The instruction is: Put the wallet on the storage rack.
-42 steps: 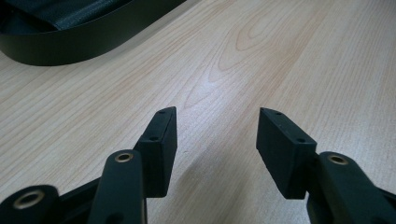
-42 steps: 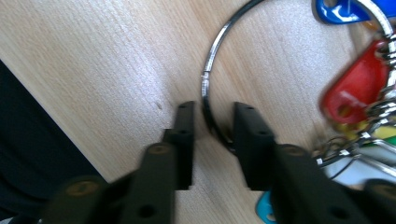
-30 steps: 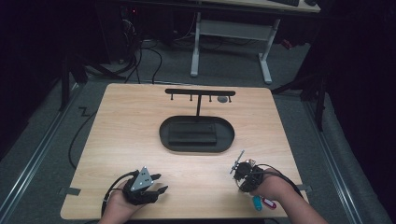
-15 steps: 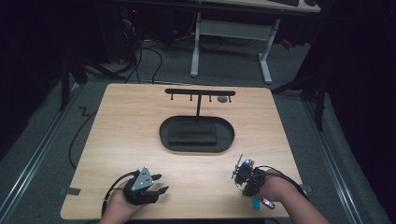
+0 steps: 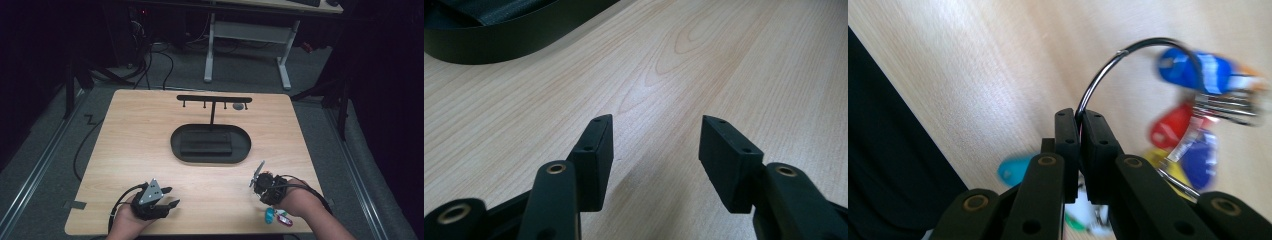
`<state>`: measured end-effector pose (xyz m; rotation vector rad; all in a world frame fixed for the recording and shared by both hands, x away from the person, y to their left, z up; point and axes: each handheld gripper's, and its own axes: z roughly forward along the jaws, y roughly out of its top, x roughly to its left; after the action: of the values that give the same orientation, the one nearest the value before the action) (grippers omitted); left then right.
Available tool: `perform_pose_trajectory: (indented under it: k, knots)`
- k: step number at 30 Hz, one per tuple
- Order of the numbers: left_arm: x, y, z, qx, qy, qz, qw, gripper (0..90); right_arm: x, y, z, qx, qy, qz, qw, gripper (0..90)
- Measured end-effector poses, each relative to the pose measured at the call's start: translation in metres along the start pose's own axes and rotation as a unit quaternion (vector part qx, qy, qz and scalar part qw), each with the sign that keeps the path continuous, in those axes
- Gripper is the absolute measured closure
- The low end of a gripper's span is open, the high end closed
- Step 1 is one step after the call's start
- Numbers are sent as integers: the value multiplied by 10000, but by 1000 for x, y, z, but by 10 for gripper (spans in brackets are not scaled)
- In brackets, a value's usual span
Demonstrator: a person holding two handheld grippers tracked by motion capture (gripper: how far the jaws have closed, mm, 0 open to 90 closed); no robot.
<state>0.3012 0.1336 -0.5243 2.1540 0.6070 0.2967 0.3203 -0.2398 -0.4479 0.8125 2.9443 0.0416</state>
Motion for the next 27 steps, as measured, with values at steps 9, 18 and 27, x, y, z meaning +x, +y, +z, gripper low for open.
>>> perform_pose_trajectory:
  k: [9,18,27]
  knots:
    - [0,0,-1,-17,-1,5,10000,484,-7,-1,-45,-159,-613,170,9978,880]
    - [3,0,-1,-35,4,12,10000,484,-14,-2,-79,-287,-757,302,9963,882]
    - [3,0,-3,-115,25,-23,9999,484,-20,-1,-96,-428,-690,435,9957,882]
